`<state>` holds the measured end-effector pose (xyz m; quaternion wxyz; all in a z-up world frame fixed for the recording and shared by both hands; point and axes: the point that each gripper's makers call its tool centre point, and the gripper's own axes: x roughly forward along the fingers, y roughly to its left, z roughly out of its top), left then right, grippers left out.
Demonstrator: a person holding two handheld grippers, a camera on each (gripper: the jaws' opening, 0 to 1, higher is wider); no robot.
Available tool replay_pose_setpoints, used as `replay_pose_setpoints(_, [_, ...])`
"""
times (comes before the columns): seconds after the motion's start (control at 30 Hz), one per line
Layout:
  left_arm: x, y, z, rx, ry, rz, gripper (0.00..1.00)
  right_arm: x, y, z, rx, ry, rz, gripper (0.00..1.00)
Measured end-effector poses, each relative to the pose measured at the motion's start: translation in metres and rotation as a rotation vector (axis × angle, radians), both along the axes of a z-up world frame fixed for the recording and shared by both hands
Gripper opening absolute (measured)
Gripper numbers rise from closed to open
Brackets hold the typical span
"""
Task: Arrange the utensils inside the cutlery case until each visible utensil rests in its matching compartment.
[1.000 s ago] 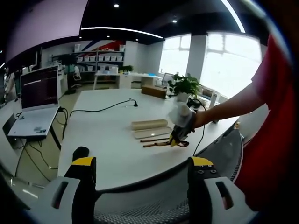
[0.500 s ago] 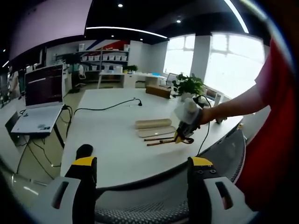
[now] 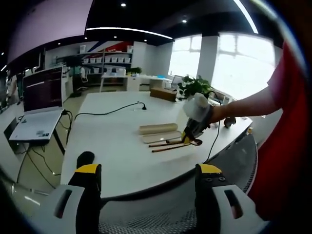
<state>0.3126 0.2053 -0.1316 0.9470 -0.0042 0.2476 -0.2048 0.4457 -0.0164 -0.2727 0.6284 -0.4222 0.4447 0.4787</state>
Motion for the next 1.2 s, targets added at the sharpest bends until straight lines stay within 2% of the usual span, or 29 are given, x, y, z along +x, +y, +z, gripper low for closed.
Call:
replay_pose_setpoints(0.33, [0.0, 0.0, -0.004, 0.009, 0.016, -0.013, 0.81, 0.003, -0.005, -0.003, 0.002, -0.011, 0.008, 0.01])
replay_pose_setpoints(0.4, [-0.001, 0.003, -0.003, 0.01, 0.011, 0.006, 0.81, 0.003, -0.007, -0.002, -0.002, -0.006, 0.012, 0.01])
replay_pose_setpoints(0.43, [-0.002, 0.005, -0.001, -0.016, 0.004, 0.029, 0.81, 0.003, -0.008, -0.002, -0.004, -0.007, 0.011, 0.01])
replay_pose_setpoints(0.47, [-0.001, 0.006, 0.002, -0.024, -0.018, 0.04, 0.81, 0.005, -0.011, -0.002, -0.009, -0.005, 0.006, 0.01])
replay_pose_setpoints(0.53, [-0.001, 0.008, 0.003, -0.035, -0.024, 0.061, 0.81, 0.009, -0.013, -0.002, -0.002, -0.001, -0.021, 0.01])
replay_pose_setpoints(0.6, [-0.005, 0.006, 0.005, -0.027, -0.025, 0.061, 0.81, 0.018, -0.014, -0.003, 0.008, -0.022, -0.056, 0.01])
replay_pose_setpoints(0.67, [-0.008, 0.005, 0.006, -0.009, -0.042, 0.061, 0.81, 0.019, -0.015, -0.003, 0.008, -0.006, -0.082, 0.01])
replay_pose_setpoints(0.73, [-0.009, 0.006, 0.006, 0.0, -0.054, 0.066, 0.81, 0.021, -0.013, 0.0, 0.027, -0.015, -0.09, 0.01])
replay_pose_setpoints(0.83, [-0.003, 0.007, 0.013, -0.019, -0.085, 0.097, 0.81, 0.02, -0.015, 0.001, 0.025, -0.011, -0.103, 0.01])
replay_pose_setpoints(0.9, [0.001, 0.005, 0.022, -0.019, -0.128, 0.102, 0.81, 0.02, -0.018, 0.0, 0.02, -0.007, -0.103, 0.01])
replay_pose_setpoints(1.07, [0.003, 0.002, 0.029, -0.002, -0.146, 0.105, 0.81, 0.019, -0.022, 0.0, 0.0, -0.001, -0.092, 0.01])
replay_pose_setpoints(1.2, [-0.006, -0.001, 0.036, -0.02, -0.171, 0.103, 0.81, 0.016, -0.021, 0.002, -0.016, -0.002, -0.051, 0.01])
